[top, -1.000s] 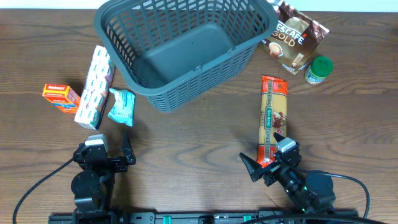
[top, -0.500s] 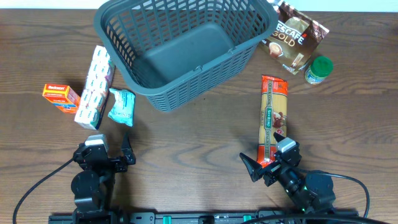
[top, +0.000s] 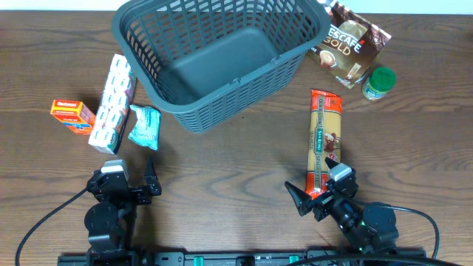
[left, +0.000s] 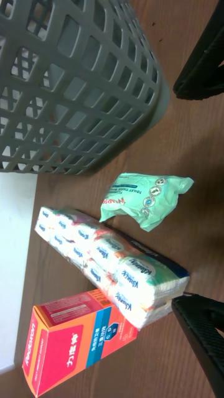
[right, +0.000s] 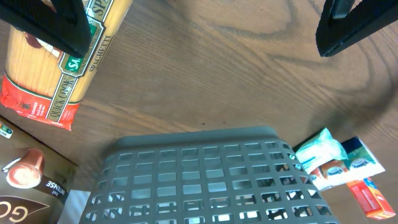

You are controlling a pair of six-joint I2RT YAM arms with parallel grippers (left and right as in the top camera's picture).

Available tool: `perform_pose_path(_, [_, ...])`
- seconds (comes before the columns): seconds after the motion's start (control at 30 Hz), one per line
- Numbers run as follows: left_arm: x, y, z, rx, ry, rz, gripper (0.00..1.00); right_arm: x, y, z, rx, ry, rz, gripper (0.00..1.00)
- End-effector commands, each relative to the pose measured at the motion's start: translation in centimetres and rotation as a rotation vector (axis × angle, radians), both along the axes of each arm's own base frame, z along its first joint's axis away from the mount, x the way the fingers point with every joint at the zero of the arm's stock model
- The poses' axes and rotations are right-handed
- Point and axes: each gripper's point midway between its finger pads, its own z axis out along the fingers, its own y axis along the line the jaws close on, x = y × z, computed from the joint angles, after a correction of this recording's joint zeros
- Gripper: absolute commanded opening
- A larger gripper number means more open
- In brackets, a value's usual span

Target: Pack container

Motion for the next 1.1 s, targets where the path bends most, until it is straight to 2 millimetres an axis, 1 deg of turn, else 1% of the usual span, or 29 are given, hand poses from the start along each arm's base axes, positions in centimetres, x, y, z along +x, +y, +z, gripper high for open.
perform_pose_path(0.0, [0.0, 0.2, -1.1, 0.012, 0.023, 0.006, 0.98, 0.0, 0.0, -0.5, 0.007, 0.010, -0.001, 0.99])
perform_pose_path(0.6, [0.0, 0.2, -1.1, 0.012, 0.023, 0.006, 0.98, 0.0, 0.1, -0.4, 0.011, 0.011, 0.000, 0.99])
perform_pose_path(0.67, [0.0, 0.2, -1.1, 0.012, 0.023, 0.006, 0.98, 0.0, 0.1, -0.5, 0.085, 0.060, -0.023, 0.99])
perform_pose_path(0.8, [0.0, 0.2, -1.1, 0.012, 0.023, 0.006, 0.98, -0.4, 0.7, -0.5, 0.491, 0.344, -0.126, 0.99])
perform_pose_path(0.87, [0.0, 0.2, -1.1, 0.012, 0.023, 0.006, 0.98, -0.9, 1.3, -0.4, 0.606, 0.437, -0.126, 0.99])
perform_pose_path(0.9, [0.0, 0.2, -1.1, 0.012, 0.023, 0.006, 0.98, -0.9, 1.4, -0.4, 0.640, 0.465, -0.132, 0.99])
perform_pose_path(0.97, [0.0, 0.2, -1.1, 0.012, 0.023, 0.006, 0.98, -0.9, 1.4, -0.4, 0.654, 0.474, -0.137, 0.99])
perform_pose_path(1.07, [0.0, 0.2, -1.1, 0.012, 0.023, 0.006, 0.98, -1.7, 2.4, -0.1, 0.669, 0.511, -0.065, 0.99])
